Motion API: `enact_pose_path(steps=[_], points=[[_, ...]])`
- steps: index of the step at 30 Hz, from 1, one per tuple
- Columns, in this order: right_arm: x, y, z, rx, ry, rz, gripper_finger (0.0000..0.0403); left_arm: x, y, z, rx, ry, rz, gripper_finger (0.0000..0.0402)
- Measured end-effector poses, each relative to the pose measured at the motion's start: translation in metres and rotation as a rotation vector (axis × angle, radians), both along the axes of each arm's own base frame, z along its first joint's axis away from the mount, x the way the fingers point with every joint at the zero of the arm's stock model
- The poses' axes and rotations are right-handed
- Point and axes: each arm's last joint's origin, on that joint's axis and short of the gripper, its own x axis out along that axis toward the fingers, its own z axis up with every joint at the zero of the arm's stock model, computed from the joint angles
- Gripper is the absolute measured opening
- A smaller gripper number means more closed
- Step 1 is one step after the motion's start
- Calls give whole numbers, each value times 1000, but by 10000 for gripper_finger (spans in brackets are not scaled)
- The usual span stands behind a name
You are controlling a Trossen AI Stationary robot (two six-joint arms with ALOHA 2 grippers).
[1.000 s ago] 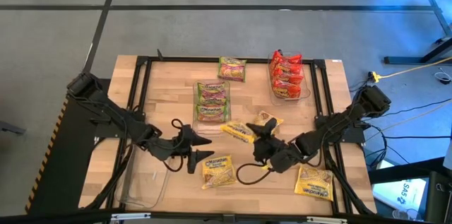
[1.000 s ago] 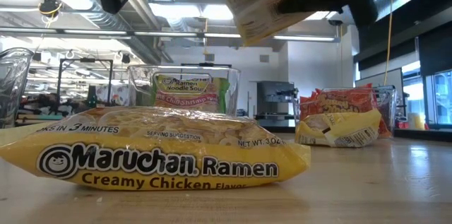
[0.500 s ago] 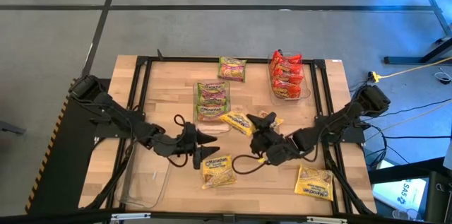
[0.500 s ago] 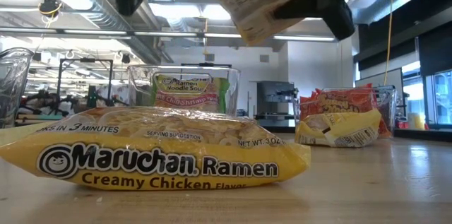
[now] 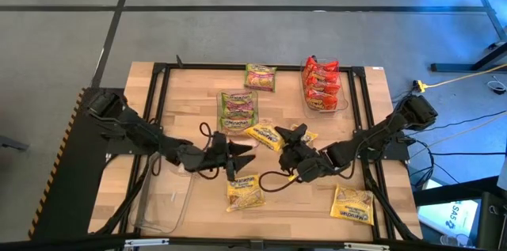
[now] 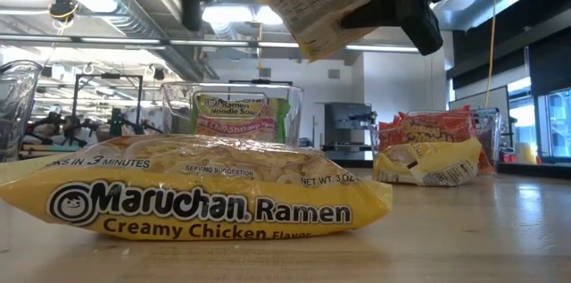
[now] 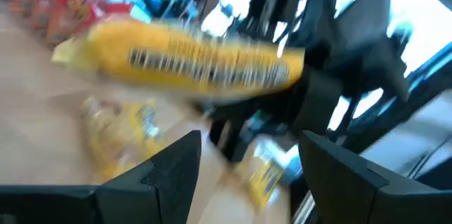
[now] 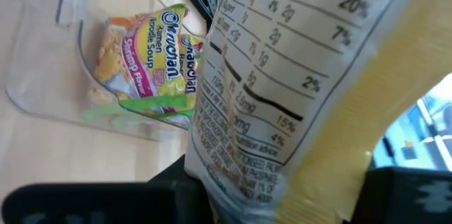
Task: Sort Maruchan noodles
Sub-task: Put the yellow noodle pack into the bottom left transparent bin
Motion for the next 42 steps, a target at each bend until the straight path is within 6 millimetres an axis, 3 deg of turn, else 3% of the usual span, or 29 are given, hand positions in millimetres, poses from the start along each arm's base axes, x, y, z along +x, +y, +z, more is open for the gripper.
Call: enact_pose_path(steps=[5,17,25,31,42], points=[[-1,-1,1,-124,67,-33,110,10,14,4,-86,-131,54,232],[2,-1,8,-335,198,-24,110,18,35,-4,-266,-140,134,232],[8,-13,8,-397,260,-69,110,24,52,-5,-276,-132,119,232],[13,-21,12,-364,213,-87,110,23,47,-7,-261,-100,93,232],[13,-17,15,-332,150,-114,110,22,49,2,-207,-170,125,232]])
